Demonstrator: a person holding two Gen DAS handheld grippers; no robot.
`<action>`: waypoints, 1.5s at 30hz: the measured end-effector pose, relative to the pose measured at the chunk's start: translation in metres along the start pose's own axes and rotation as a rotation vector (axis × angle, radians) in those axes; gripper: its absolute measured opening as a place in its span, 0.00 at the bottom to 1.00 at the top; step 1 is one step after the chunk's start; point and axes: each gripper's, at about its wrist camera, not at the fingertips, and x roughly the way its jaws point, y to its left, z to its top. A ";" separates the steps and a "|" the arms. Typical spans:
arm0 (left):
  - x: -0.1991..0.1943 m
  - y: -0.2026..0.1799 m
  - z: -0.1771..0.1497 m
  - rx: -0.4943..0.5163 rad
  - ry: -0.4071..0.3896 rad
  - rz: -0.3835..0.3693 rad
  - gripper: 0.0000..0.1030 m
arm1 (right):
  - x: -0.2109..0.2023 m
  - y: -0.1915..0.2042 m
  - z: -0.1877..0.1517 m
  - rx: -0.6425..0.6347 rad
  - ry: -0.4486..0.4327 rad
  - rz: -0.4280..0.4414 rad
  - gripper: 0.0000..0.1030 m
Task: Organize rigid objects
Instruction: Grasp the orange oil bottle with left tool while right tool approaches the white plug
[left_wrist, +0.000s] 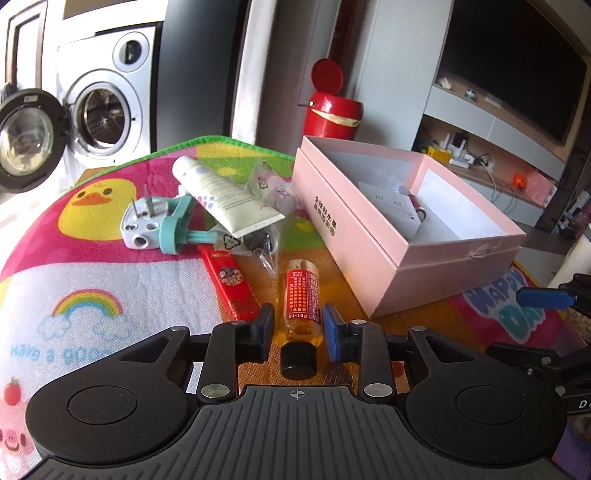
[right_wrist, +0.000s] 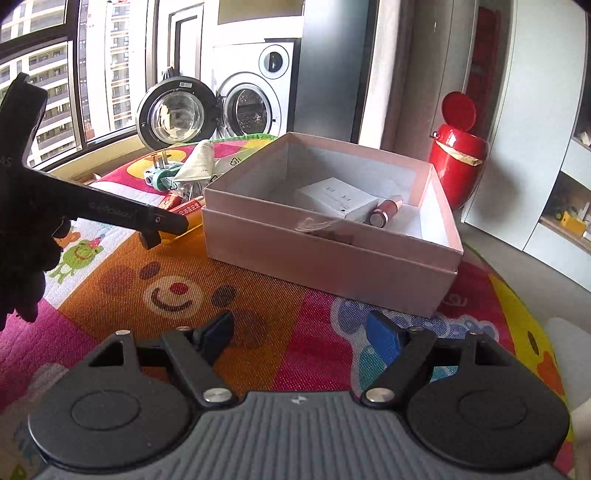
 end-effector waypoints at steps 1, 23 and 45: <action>-0.008 0.000 -0.006 0.004 0.000 0.004 0.31 | 0.000 0.002 0.002 -0.005 -0.003 0.004 0.77; -0.055 0.037 -0.043 -0.097 -0.053 0.100 0.32 | 0.128 0.136 0.179 -0.108 0.108 0.228 0.57; -0.057 0.055 -0.051 -0.189 -0.094 0.020 0.32 | 0.080 0.172 0.152 -0.346 0.085 0.239 0.47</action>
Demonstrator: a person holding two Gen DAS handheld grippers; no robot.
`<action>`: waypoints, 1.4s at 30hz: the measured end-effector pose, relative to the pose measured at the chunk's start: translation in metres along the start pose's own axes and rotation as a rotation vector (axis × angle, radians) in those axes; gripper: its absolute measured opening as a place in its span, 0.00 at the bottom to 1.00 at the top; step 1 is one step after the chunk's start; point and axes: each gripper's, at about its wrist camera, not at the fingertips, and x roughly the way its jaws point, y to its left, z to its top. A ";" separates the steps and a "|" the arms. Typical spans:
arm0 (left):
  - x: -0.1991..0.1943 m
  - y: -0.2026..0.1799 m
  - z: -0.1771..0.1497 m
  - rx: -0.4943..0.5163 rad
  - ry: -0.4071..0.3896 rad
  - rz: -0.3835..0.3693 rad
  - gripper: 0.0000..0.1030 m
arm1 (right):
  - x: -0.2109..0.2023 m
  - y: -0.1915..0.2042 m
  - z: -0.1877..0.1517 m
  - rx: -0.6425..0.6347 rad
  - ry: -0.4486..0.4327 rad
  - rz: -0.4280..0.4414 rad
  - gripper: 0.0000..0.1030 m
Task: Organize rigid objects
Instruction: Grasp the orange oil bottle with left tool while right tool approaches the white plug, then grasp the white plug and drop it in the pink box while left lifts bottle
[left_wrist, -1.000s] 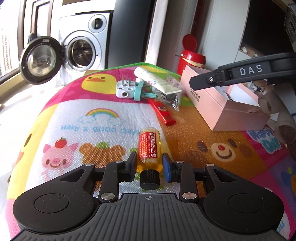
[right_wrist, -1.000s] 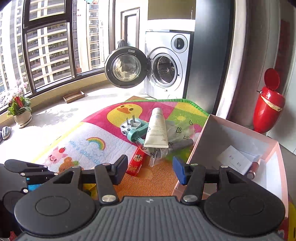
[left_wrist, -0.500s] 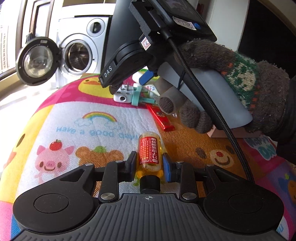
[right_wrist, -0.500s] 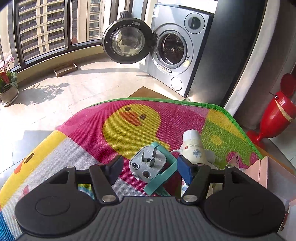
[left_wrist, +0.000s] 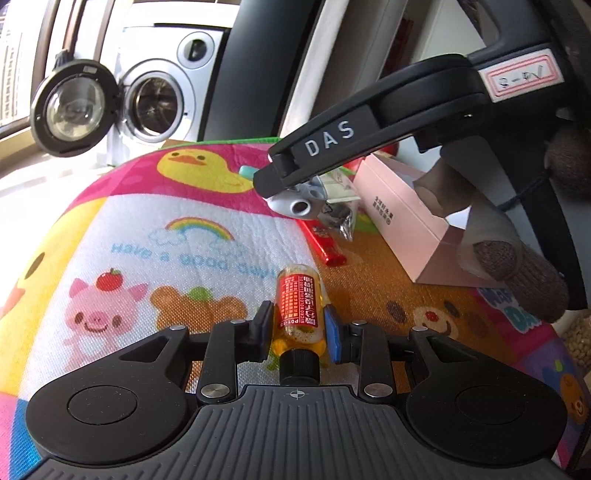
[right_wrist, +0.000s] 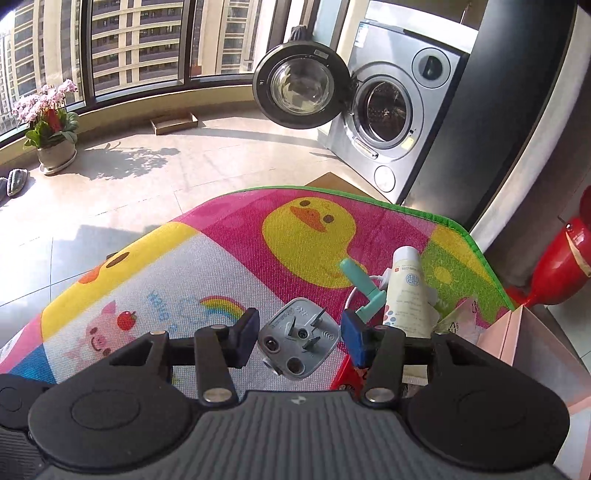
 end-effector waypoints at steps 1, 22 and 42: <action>0.000 0.001 0.000 -0.005 -0.001 -0.004 0.32 | -0.014 -0.001 -0.008 0.001 -0.015 -0.003 0.47; -0.001 -0.092 -0.033 0.234 0.093 -0.062 0.37 | -0.112 -0.060 -0.225 0.221 -0.029 -0.231 0.50; -0.027 -0.130 0.002 0.351 -0.042 -0.152 0.32 | -0.157 -0.086 -0.228 0.294 -0.158 -0.191 0.47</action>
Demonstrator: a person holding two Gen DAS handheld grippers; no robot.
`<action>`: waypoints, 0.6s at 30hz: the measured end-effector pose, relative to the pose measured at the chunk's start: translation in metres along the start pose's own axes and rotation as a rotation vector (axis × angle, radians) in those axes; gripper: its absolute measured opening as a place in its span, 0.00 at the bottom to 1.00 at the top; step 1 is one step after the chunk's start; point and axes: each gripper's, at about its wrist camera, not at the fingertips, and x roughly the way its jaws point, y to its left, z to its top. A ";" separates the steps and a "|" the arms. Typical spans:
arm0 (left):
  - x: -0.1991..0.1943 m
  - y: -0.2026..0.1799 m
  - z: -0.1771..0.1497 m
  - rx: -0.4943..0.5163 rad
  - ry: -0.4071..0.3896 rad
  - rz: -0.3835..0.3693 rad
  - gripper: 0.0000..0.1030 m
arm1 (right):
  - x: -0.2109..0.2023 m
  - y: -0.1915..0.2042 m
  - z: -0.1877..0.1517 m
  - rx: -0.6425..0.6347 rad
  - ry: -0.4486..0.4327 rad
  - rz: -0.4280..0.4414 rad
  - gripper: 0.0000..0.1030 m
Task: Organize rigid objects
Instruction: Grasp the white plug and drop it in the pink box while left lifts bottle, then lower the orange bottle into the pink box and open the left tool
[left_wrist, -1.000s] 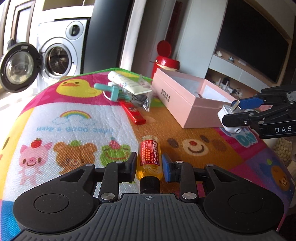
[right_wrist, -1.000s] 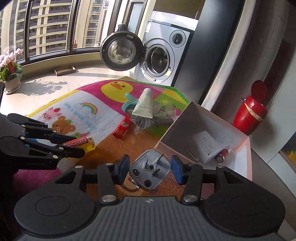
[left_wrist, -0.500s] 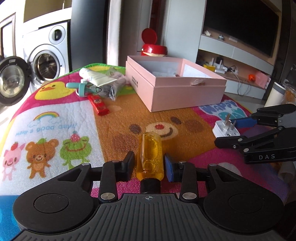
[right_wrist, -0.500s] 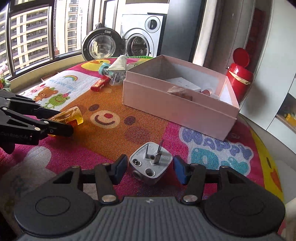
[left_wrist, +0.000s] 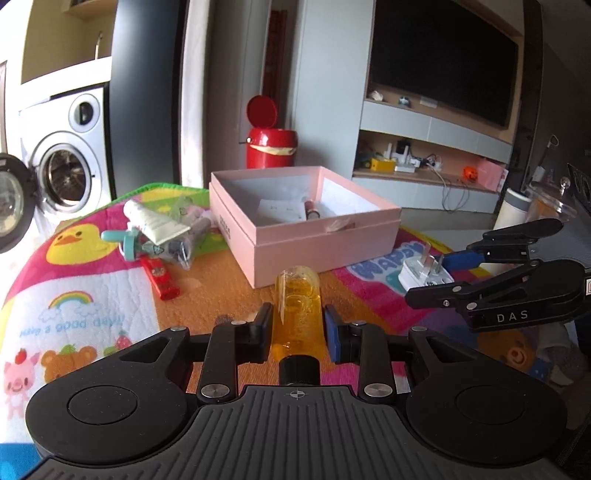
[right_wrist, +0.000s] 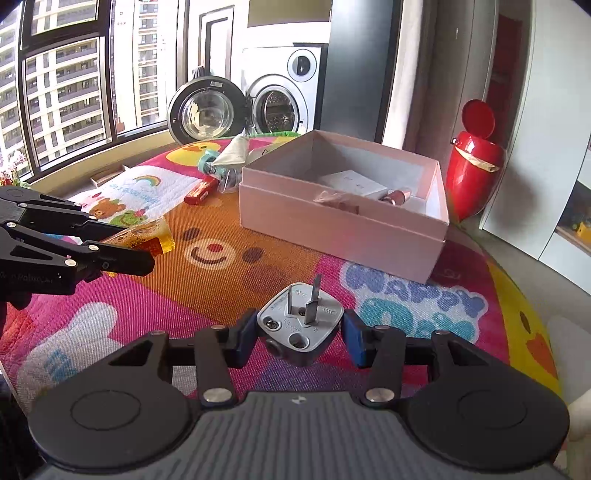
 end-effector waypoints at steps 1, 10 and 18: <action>0.000 0.000 0.022 0.010 -0.049 -0.003 0.32 | -0.005 -0.004 0.012 -0.008 -0.035 -0.013 0.47; 0.065 0.023 0.170 -0.105 -0.180 -0.078 0.32 | 0.005 -0.051 0.128 -0.026 -0.215 -0.146 0.57; 0.068 0.065 0.109 -0.182 -0.100 0.102 0.32 | 0.022 -0.057 0.079 0.022 -0.055 -0.123 0.61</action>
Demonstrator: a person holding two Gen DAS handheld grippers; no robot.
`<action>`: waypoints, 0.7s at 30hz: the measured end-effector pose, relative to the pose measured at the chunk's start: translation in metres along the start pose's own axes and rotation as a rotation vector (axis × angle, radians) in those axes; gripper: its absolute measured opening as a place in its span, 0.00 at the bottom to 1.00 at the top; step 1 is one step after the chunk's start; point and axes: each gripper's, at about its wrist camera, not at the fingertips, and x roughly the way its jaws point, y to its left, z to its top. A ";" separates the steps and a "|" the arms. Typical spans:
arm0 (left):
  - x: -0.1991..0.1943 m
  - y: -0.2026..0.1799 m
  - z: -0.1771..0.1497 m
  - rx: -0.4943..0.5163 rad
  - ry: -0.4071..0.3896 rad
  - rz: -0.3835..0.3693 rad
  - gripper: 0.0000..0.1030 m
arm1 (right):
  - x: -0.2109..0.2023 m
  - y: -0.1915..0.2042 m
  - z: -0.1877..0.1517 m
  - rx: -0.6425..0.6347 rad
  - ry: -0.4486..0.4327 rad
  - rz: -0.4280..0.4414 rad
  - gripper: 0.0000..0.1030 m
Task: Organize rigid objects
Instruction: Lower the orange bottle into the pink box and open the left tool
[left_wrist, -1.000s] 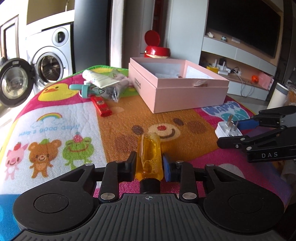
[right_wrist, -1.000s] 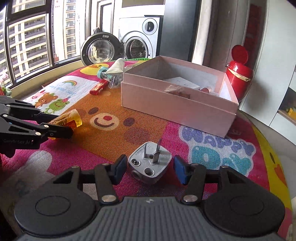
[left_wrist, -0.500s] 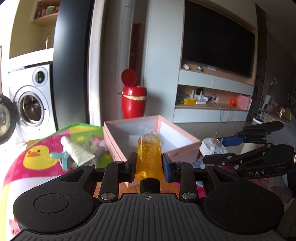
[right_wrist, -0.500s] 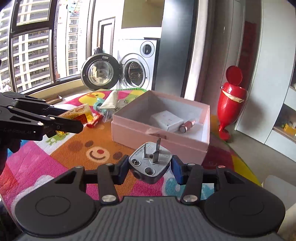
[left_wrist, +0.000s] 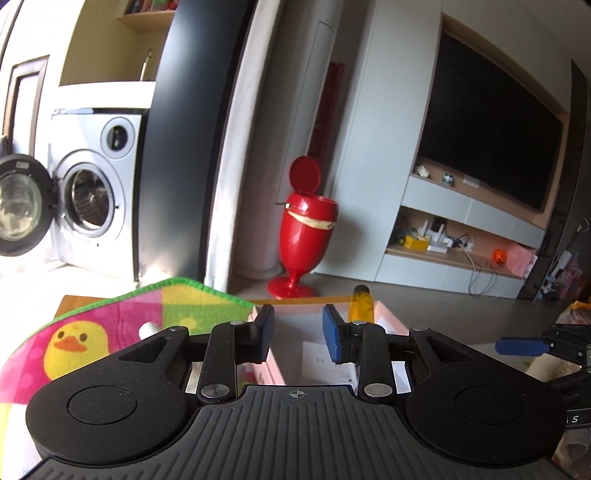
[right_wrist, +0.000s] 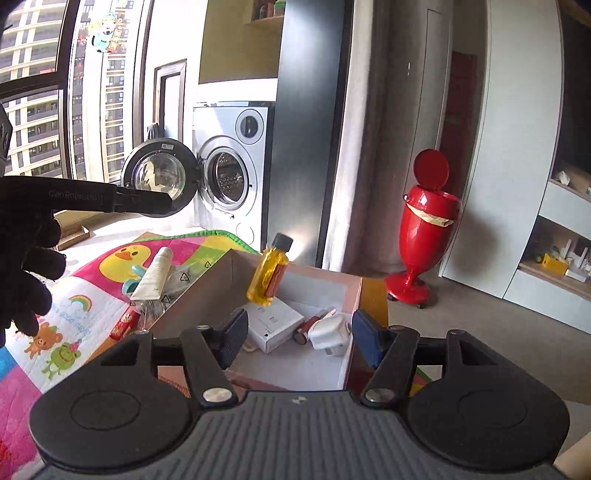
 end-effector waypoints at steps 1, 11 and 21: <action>0.002 0.009 -0.010 0.000 0.039 0.034 0.32 | 0.001 0.005 -0.010 -0.023 0.020 -0.002 0.61; 0.001 0.064 -0.075 -0.122 0.190 0.162 0.30 | 0.014 0.038 -0.049 -0.055 0.124 0.038 0.61; -0.001 0.068 -0.065 -0.204 0.129 0.183 0.30 | 0.008 0.068 -0.053 -0.105 0.127 0.101 0.61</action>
